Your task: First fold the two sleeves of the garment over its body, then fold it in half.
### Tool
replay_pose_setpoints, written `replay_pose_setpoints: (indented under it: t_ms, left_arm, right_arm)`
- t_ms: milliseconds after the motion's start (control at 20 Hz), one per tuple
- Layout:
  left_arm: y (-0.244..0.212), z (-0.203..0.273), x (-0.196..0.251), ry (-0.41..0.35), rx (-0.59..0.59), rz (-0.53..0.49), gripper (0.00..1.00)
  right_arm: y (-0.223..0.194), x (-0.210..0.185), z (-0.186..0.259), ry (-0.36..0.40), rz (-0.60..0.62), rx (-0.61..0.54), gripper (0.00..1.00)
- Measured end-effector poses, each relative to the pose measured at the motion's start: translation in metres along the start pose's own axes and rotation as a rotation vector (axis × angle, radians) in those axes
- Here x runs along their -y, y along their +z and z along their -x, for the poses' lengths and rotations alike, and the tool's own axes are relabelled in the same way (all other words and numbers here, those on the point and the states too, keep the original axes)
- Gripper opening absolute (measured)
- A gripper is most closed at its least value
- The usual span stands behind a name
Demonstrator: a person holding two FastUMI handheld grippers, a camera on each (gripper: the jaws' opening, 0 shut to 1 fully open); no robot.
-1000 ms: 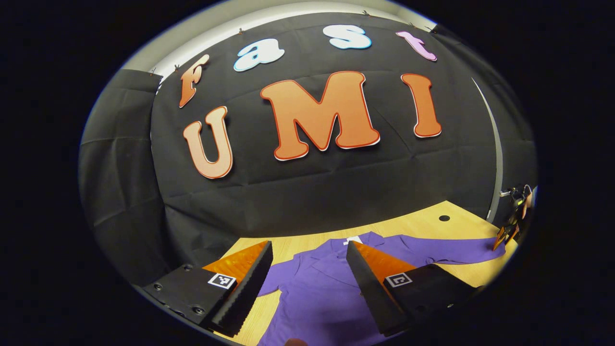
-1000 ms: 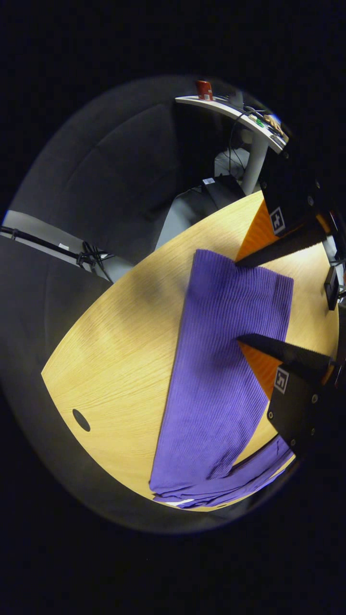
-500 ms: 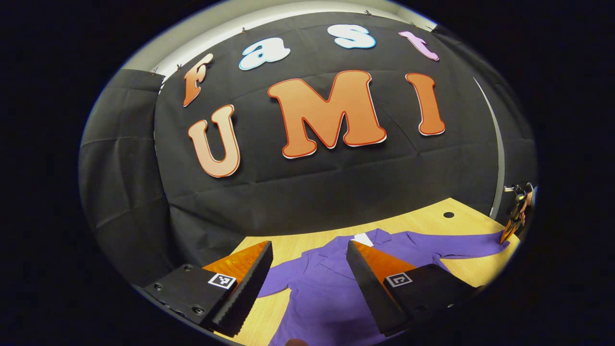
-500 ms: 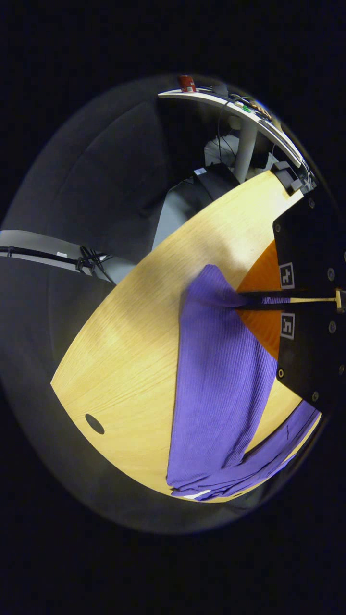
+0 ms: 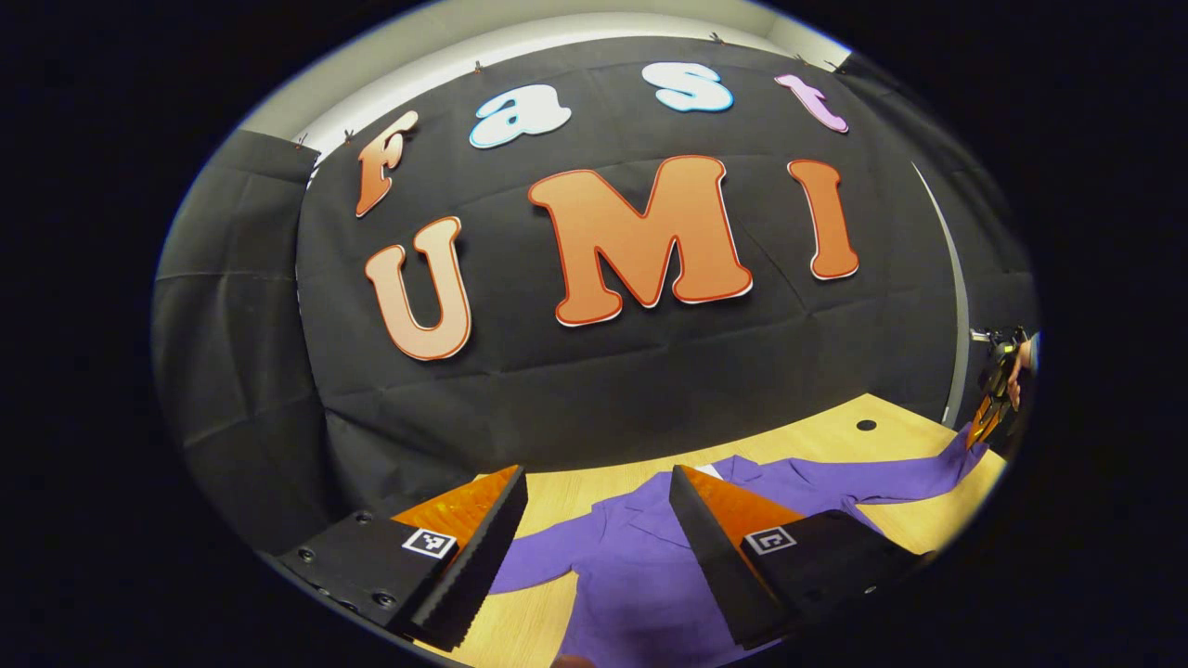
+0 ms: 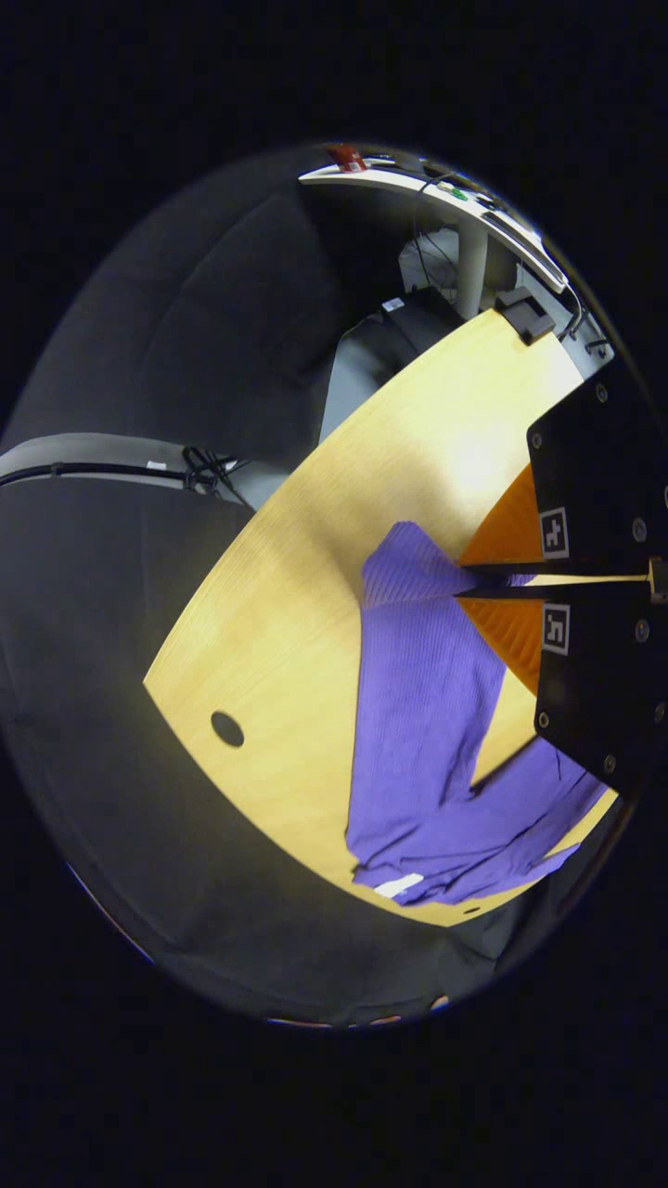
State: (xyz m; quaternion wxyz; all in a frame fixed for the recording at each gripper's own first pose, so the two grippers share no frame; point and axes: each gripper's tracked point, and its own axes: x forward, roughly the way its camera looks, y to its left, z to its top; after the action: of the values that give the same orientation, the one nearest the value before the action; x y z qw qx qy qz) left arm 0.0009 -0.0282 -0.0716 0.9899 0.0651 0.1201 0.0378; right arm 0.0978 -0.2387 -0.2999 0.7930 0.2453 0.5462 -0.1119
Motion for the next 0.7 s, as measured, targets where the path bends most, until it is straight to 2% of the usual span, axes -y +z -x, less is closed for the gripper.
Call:
replay_pose_setpoints:
  t_ms: [150, 250, 450, 700]
  left_arm:
    - [0.000, 0.000, -0.014, -0.004, 0.010, 0.012, 0.96]
    - [-0.001, 0.001, -0.027, -0.003, 0.013, 0.024, 0.96]
    - [-0.002, 0.004, -0.059, 0.021, 0.027, 0.046, 0.96]
    - [-0.014, 0.005, -0.091, 0.045, 0.012, 0.062, 0.96]
  right_arm:
    - [0.005, -0.035, 0.026, 0.048, 0.025, 0.037, 0.03]
    - [0.008, -0.049, 0.035, 0.038, 0.052, 0.061, 0.03]
    - [0.006, -0.095, 0.059, 0.091, 0.102, 0.099, 0.03]
    - [-0.007, -0.157, 0.075, 0.168, 0.146, 0.097, 0.03]
